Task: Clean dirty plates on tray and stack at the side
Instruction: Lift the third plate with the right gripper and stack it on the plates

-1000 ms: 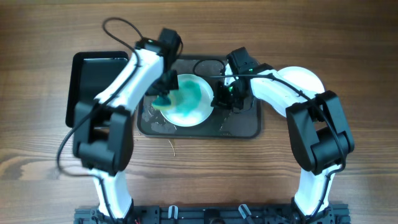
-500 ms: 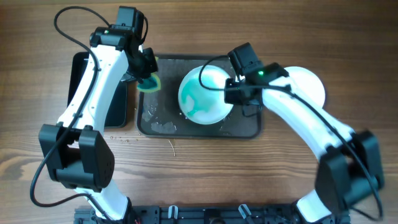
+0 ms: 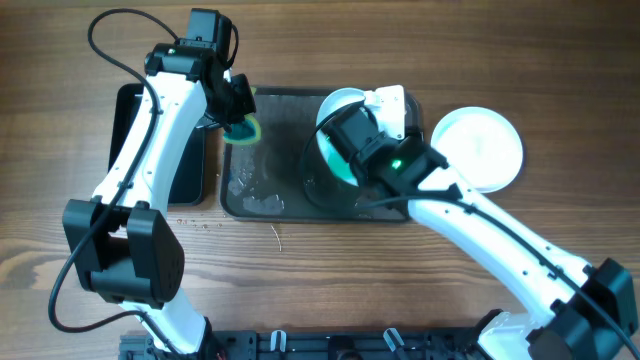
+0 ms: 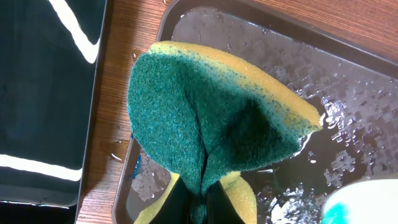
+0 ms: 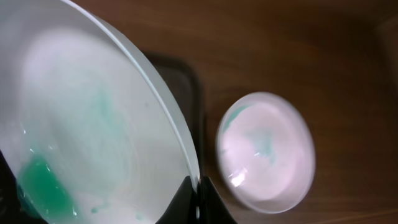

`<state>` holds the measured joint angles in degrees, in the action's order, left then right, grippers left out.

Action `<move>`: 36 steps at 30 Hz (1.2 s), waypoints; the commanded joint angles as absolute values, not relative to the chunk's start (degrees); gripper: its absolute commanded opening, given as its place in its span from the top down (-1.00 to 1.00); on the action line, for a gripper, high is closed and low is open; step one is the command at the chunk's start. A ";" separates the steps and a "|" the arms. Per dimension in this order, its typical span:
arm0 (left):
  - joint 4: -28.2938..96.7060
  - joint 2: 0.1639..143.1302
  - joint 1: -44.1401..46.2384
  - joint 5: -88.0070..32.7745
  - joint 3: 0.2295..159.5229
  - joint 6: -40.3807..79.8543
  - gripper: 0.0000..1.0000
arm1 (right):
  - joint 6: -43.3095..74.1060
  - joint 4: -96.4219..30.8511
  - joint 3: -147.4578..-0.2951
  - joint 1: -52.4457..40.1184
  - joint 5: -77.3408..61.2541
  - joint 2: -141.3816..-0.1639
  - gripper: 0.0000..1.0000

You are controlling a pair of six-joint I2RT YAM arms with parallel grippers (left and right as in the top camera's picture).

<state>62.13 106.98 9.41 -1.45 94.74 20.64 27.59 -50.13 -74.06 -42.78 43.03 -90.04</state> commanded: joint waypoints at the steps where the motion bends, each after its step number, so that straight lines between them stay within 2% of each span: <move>1: 61.98 107.04 9.47 -2.11 94.87 19.77 0.92 | 24.71 -49.74 -75.31 -46.72 62.11 -88.38 0.91; 12: 61.93 107.04 9.47 -2.11 94.87 19.77 0.92 | 12.60 -40.21 -75.31 -54.17 85.84 -88.36 0.91; 16: 61.93 107.04 9.47 -2.11 94.87 19.77 0.92 | 4.69 -33.06 -75.31 -54.33 87.07 -88.36 0.91; 22: 61.95 107.04 9.47 -2.11 94.87 19.77 0.92 | 3.81 -30.68 -75.31 -54.30 84.90 -88.38 0.91; 27: 61.95 107.04 9.47 -2.11 94.87 19.77 0.92 | 7.42 -32.73 -75.31 -53.71 72.86 -88.38 0.91; 32: 61.98 107.04 9.47 -2.11 94.87 19.77 0.92 | 25.85 -41.85 -75.31 -45.58 43.07 -88.38 0.92; 33: 61.95 107.04 9.47 -2.11 94.87 19.77 0.92 | 27.27 -42.68 -75.31 -40.53 29.39 -88.38 0.92; 36: 61.95 107.04 9.47 -2.11 94.87 19.77 0.92 | 26.85 -42.22 -75.31 -33.28 14.11 -88.38 0.94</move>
<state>62.15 106.98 9.41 -1.45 94.74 20.64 21.21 -42.52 -74.39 -41.32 42.19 -89.62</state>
